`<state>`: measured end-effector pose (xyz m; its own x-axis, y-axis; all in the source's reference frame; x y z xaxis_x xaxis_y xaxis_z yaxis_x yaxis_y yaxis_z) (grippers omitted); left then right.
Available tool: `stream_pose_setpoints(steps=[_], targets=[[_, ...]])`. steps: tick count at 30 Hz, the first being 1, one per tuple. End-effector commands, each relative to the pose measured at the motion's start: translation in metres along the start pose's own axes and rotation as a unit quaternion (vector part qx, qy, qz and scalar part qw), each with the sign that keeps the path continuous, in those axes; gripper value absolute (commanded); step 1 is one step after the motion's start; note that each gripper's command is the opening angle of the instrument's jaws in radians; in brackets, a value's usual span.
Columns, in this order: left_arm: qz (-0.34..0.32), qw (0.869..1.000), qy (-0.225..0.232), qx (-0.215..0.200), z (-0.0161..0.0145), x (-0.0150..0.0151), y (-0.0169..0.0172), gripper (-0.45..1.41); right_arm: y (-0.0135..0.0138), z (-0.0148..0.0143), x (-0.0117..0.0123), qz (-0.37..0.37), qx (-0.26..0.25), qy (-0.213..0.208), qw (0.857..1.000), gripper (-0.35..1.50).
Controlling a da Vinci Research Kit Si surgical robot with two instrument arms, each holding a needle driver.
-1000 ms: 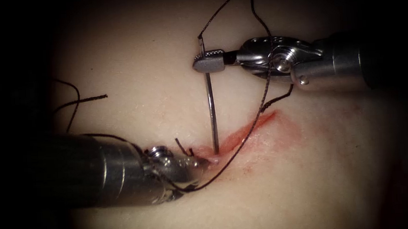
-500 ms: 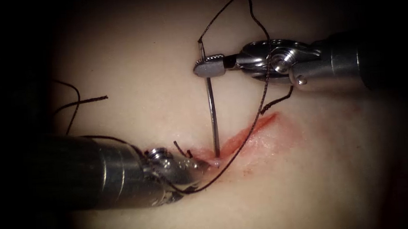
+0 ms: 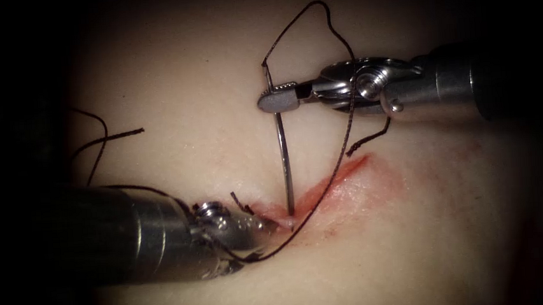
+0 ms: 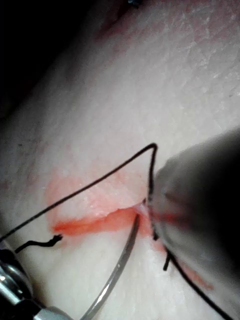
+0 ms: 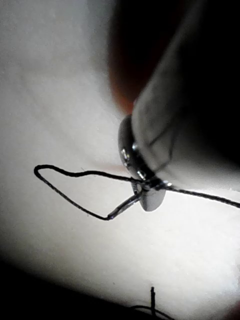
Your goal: Wound Closure
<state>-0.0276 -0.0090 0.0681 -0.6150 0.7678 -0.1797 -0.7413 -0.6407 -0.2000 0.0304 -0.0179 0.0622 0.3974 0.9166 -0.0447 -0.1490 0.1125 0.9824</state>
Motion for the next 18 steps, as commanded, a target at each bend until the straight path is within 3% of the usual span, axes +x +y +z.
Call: stream_pose_setpoints(steps=[1, 18], targets=[[0.000, 1.000, 0.000, 0.000, 0.0006, 0.0000, 0.0004, -0.45, 0.0000, 0.0008, 0.0004, 0.001, 0.001, 0.000, 1.000, -0.35], [0.000, 1.000, 0.000, 0.000, 0.0006, 0.0000, 0.0004, -0.45, -0.0005, 0.0013, -0.0008, 0.046, 0.030, -0.006, 0.998, -0.35]])
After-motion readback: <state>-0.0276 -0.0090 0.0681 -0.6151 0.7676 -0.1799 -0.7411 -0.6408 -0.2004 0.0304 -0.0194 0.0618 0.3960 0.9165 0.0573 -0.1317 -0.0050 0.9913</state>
